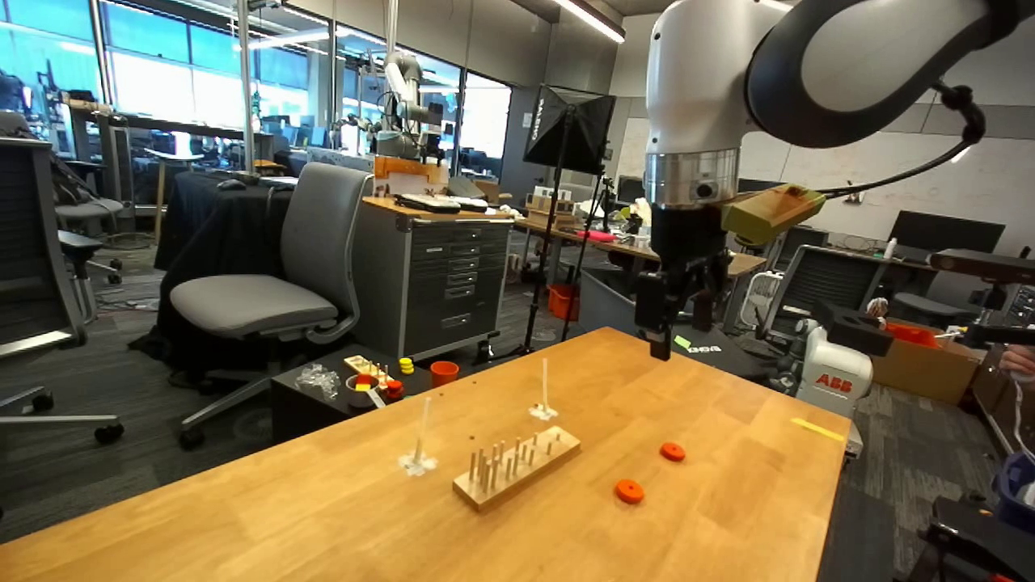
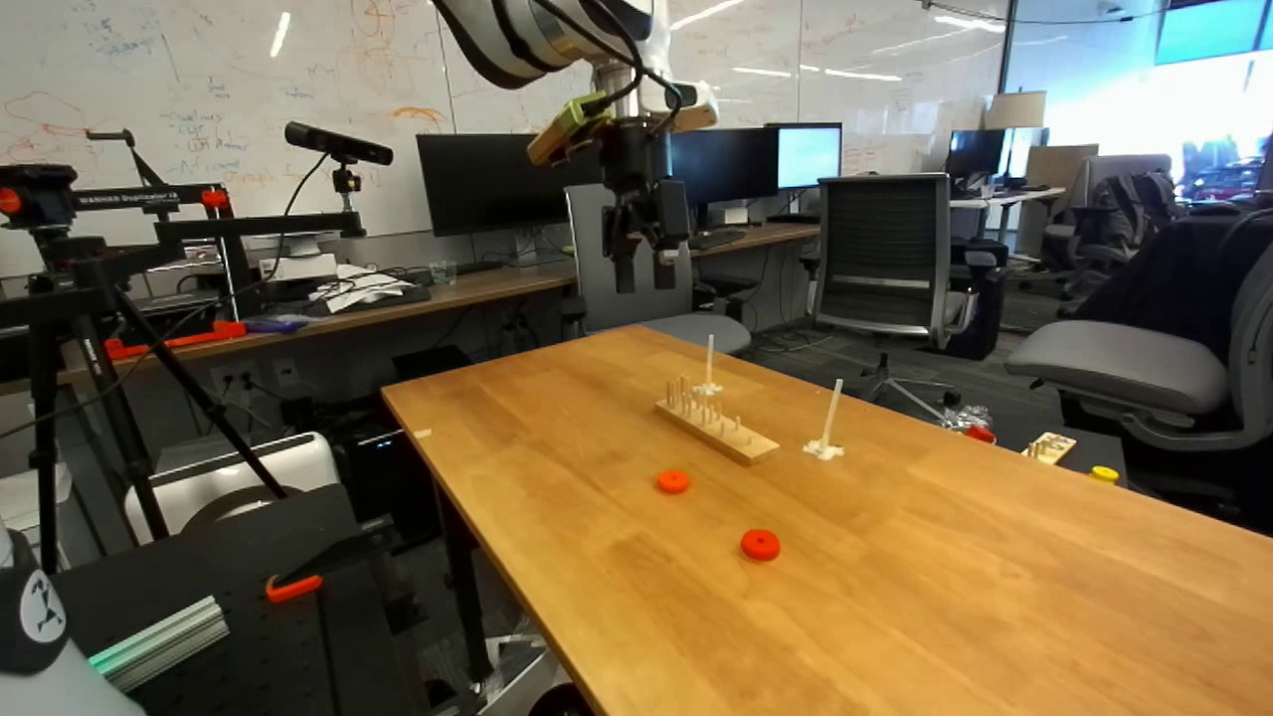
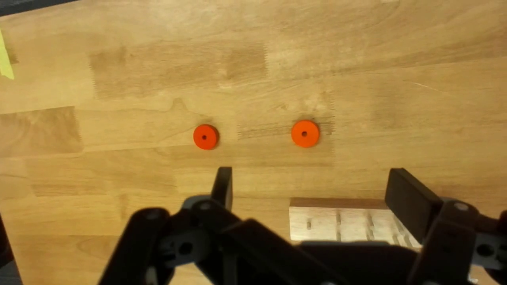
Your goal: Pick up an orange disk and place it on a rod on the wooden base
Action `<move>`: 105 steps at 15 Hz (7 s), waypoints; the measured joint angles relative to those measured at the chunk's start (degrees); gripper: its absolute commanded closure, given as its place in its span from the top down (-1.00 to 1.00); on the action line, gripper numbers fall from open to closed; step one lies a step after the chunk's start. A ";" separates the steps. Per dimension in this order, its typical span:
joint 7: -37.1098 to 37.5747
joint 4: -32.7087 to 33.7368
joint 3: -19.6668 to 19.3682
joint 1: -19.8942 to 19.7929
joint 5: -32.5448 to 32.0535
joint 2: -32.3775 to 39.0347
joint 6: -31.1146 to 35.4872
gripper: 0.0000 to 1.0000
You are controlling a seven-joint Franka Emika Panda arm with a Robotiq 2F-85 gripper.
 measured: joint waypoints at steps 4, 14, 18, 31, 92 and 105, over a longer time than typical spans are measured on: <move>-0.27 1.37 -0.23 0.56 3.34 4.90 1.16 1.00; -2.51 7.71 -5.15 0.52 11.98 14.90 5.18 1.00; -1.87 11.78 -7.78 0.80 11.98 21.44 5.03 1.00; -1.28 14.69 -8.30 1.89 11.98 28.45 6.46 1.00; -22.00 -1.26 -7.46 -1.60 20.99 27.12 31.65 1.00; -15.59 -3.99 -9.39 2.87 19.92 24.79 38.36 -0.65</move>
